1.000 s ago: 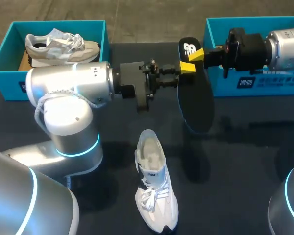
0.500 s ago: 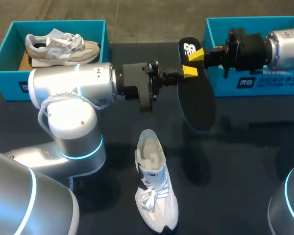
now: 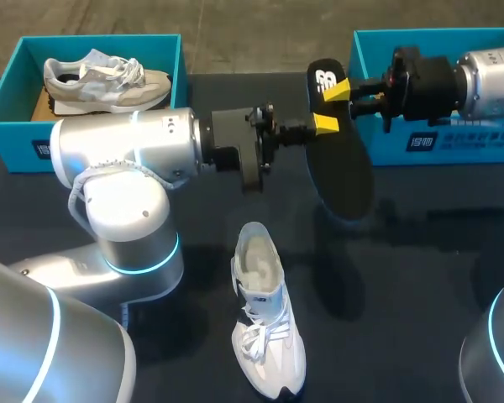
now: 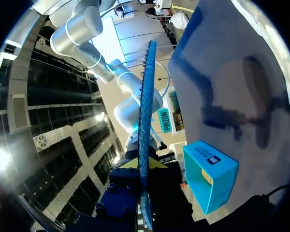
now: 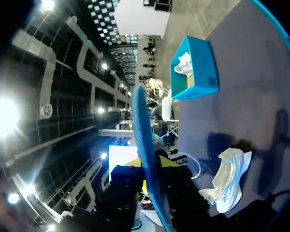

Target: Take the shoe out of the shoebox, open the shoe tongue, remove and reinsert the insole, then place the shoe into the shoebox

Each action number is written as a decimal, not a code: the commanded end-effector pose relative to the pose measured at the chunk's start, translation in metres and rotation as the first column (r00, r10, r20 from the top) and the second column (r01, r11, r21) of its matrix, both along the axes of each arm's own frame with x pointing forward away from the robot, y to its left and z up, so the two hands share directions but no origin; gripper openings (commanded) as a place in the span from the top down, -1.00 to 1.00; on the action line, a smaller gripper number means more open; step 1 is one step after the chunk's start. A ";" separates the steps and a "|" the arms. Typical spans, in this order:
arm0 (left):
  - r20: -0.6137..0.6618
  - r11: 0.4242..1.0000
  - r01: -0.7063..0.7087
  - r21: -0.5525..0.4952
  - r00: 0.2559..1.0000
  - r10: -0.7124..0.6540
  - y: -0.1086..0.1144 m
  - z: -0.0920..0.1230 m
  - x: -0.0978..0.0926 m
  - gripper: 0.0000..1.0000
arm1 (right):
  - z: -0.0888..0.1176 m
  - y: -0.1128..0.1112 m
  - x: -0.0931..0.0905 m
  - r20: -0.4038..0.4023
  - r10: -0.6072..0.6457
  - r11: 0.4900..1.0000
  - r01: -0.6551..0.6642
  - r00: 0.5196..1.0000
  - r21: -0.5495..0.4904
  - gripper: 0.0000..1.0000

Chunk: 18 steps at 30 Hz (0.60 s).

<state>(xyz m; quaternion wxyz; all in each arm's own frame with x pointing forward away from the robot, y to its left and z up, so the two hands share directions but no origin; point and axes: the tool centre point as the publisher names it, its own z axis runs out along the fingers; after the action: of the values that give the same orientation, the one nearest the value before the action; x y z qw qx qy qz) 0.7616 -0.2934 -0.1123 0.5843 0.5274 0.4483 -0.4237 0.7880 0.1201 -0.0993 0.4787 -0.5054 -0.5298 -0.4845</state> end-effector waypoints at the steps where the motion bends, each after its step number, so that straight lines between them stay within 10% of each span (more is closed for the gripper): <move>1: 0.000 1.000 -0.003 0.001 1.000 0.003 0.003 0.001 0.000 1.00 | 0.003 -0.001 -0.002 0.033 -0.006 1.000 0.006 0.999 -0.009 -1.00; 18: -0.055 1.000 -0.017 0.013 0.998 0.018 0.033 -0.020 0.006 1.00 | 0.007 -0.020 -0.021 0.100 0.004 0.997 0.004 0.995 -0.081 -1.00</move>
<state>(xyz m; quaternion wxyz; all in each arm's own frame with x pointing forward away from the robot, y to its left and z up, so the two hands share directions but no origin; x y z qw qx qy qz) 0.7720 -0.2691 -0.1317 0.5726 0.5146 0.4713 -0.4302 0.7735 0.1023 -0.0946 0.4347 -0.4947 -0.5732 -0.4876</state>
